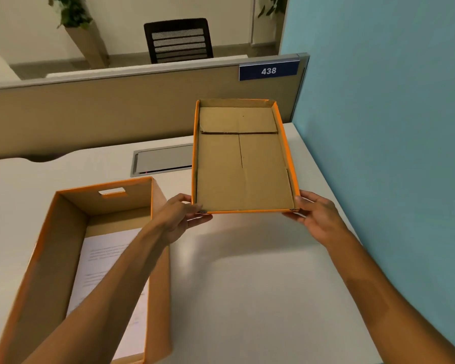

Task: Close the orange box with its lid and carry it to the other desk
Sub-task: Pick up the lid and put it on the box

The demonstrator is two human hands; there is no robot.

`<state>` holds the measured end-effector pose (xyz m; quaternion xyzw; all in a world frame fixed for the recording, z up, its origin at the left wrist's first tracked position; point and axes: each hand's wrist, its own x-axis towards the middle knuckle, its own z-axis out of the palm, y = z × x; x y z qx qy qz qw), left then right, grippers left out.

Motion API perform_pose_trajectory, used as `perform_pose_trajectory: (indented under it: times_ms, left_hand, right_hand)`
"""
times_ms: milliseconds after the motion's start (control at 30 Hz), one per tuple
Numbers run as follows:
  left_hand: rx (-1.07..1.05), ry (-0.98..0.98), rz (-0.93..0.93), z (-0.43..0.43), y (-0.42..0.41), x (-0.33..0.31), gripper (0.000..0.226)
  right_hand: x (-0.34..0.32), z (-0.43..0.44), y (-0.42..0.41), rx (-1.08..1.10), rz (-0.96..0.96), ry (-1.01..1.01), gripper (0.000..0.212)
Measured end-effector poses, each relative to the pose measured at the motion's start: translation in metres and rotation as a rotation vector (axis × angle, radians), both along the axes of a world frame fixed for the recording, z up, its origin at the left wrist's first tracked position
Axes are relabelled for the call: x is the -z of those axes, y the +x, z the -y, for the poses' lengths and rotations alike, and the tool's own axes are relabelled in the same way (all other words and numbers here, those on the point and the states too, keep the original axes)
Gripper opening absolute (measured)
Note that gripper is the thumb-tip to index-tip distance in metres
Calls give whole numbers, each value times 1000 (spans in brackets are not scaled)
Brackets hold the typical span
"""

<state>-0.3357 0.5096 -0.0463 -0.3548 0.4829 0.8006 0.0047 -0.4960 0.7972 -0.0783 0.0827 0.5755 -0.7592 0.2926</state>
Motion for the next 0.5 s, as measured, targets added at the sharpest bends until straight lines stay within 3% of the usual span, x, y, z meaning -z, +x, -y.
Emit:
perform_pose_trajectory:
  times_ms: [100, 333, 500]
  left_hand:
    - [41, -33, -2, 16, 29, -13, 26]
    - [56, -103, -1, 51, 93, -41, 30]
    - [-8, -451, -25, 74, 140, -57, 32]
  right_hand:
    - [-22, 16, 23, -78, -26, -22, 46]
    - [-71, 47, 88, -169, 19, -251, 43]
    - [-96, 83, 146, -158, -29, -291, 49]
